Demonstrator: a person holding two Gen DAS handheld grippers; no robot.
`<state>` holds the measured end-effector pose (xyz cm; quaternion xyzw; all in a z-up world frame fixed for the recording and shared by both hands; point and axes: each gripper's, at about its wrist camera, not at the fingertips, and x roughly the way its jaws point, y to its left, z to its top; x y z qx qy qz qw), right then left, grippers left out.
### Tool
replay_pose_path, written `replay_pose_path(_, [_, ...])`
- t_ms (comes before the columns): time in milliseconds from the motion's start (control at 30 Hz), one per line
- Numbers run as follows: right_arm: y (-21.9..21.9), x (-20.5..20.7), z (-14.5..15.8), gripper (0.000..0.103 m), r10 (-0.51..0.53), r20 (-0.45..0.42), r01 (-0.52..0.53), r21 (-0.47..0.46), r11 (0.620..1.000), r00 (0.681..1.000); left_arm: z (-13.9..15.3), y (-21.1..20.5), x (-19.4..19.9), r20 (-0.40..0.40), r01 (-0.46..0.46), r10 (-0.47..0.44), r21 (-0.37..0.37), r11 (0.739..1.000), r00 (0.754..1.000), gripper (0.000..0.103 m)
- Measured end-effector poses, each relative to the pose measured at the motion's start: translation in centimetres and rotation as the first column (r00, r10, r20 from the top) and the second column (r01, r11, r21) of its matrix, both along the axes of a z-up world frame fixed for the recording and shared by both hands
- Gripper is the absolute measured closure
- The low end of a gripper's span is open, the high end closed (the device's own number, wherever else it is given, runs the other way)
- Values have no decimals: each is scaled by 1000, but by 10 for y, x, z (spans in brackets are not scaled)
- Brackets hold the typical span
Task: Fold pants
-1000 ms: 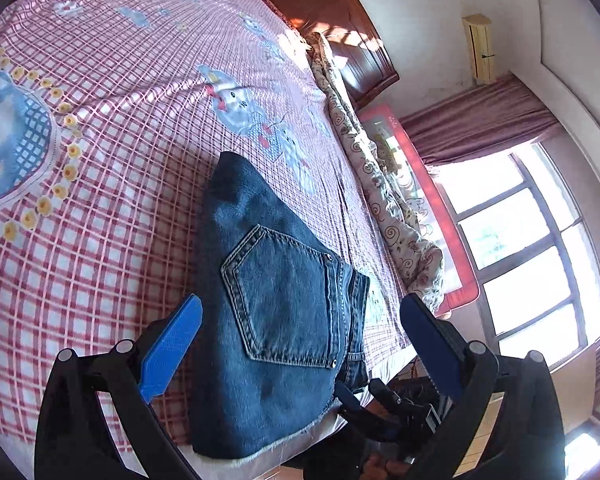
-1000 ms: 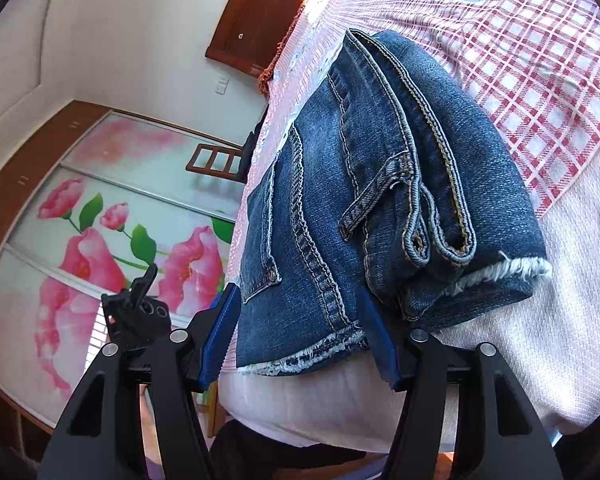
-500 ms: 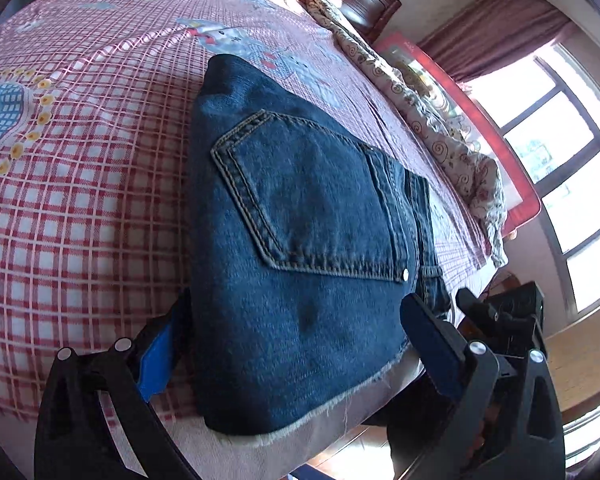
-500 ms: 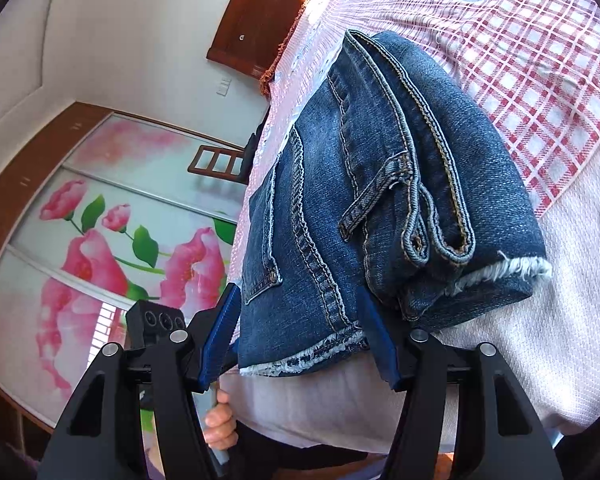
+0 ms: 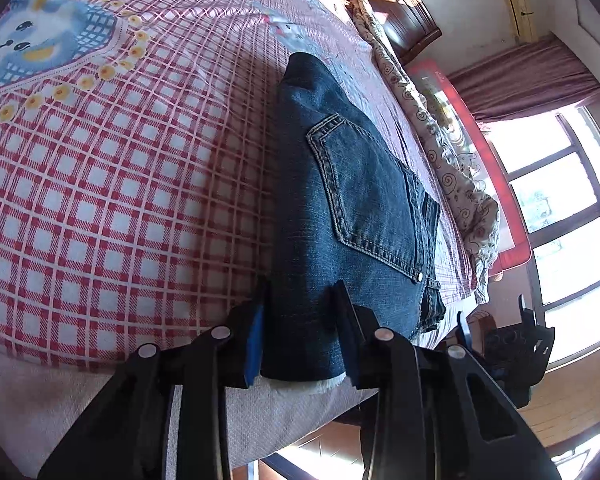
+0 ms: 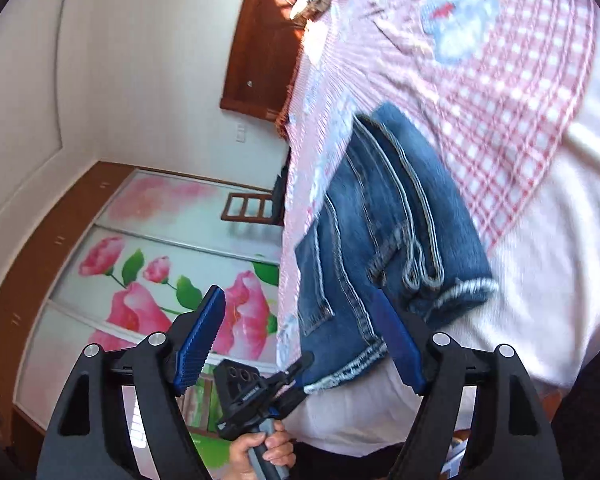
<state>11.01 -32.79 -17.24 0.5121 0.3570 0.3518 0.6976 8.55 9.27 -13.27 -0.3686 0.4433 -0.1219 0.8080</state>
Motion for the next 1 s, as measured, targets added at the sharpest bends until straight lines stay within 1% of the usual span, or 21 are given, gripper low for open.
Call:
replay_pose_path(100, [-23, 22, 15, 28, -35, 29, 38, -116, 992, 999, 2, -3, 5, -5, 17, -17, 17, 1000, 1000, 73])
replay_pose_path(200, [-27, 51, 8, 28, -17, 0, 17, -180, 984, 1000, 5, -6, 11, -8, 24, -24, 16, 1000, 1000, 73])
replay_pose_path(333, [-12, 77, -3, 28, 31, -35, -39, -251, 967, 999, 6, -2, 12, -12, 23, -23, 17, 1000, 1000, 71])
replay_pose_path(367, [-7, 80, -3, 28, 30, -51, -43, -284, 958, 998, 5, -1, 11, -13, 24, -24, 18, 1000, 1000, 71])
replay_pose_path(400, [-3, 79, -1, 28, 36, -42, -47, -298, 953, 998, 4, -1, 10, -14, 27, -27, 20, 999, 1000, 71])
replay_pose_path(467, [3, 70, 11, 28, 31, 24, -23, -282, 959, 999, 4, -2, 11, -16, 30, -30, 22, 999, 999, 71])
replay_pose_path(500, [6, 66, 14, 28, 47, 34, -36, -256, 966, 998, 4, -2, 11, -17, 32, -31, 21, 999, 999, 71])
replay_pose_path(533, [10, 64, 12, 28, 62, 19, -55, -262, 964, 998, 3, -1, 11, -17, 32, -32, 20, 999, 999, 71])
replay_pose_path(600, [17, 62, 4, 28, 75, -21, -78, -333, 940, 997, 3, -1, 14, -19, 36, -35, 22, 999, 999, 71])
replay_pose_path(633, [19, 62, -2, 32, 77, -37, -85, -349, 933, 996, 4, -1, 15, -18, 39, -39, 26, 999, 999, 70])
replay_pose_path(667, [21, 62, -10, 36, 85, -53, -97, -331, 939, 995, 5, -1, 16, -18, 42, -42, 29, 999, 999, 70])
replay_pose_path(700, [25, 61, -16, 45, 97, -67, -114, -338, 934, 993, 5, -1, 17, -18, 44, -43, 30, 999, 999, 70])
replay_pose_path(733, [31, 60, -15, 66, 107, -55, -120, -393, 912, 993, 5, -1, 18, -20, 43, -43, 26, 999, 999, 70])
replay_pose_path(767, [38, 59, -13, 81, 135, -33, -136, -448, 884, 990, 6, -1, 19, -23, 43, -43, 19, 999, 999, 70])
replay_pose_path(800, [45, 60, -11, 88, 169, -37, -164, -504, 848, 985, 7, -1, 21, -28, 47, -46, 19, 999, 999, 69])
replay_pose_path(833, [50, 60, -3, 90, 186, -18, -164, -555, 815, 982, 9, -2, 23, -33, 56, -55, 31, 998, 998, 69])
replay_pose_path(867, [55, 58, 7, 90, 203, 1, -162, -599, 784, 979, 13, -4, 26, -38, 69, -67, 58, 996, 997, 65])
replay_pose_path(900, [60, 56, 19, 91, 224, 31, -150, -652, 744, 974, 21, -8, 27, -38, 79, -75, 115, 990, 996, 59])
replay_pose_path(933, [66, 52, 32, 91, 250, 65, -133, -705, 697, 966, 31, -13, 27, -23, 82, -79, 191, 978, 997, 44])
replay_pose_path(967, [72, 48, 42, 91, 276, 94, -116, -747, 655, 956, 42, -18, 26, 7, 83, -88, 257, 963, 996, 39])
replay_pose_path(1000, [71, 44, 48, 91, 287, 107, -109, -757, 645, 952, 53, -22, 25, 49, 90, -109, 302, 949, 993, 37])
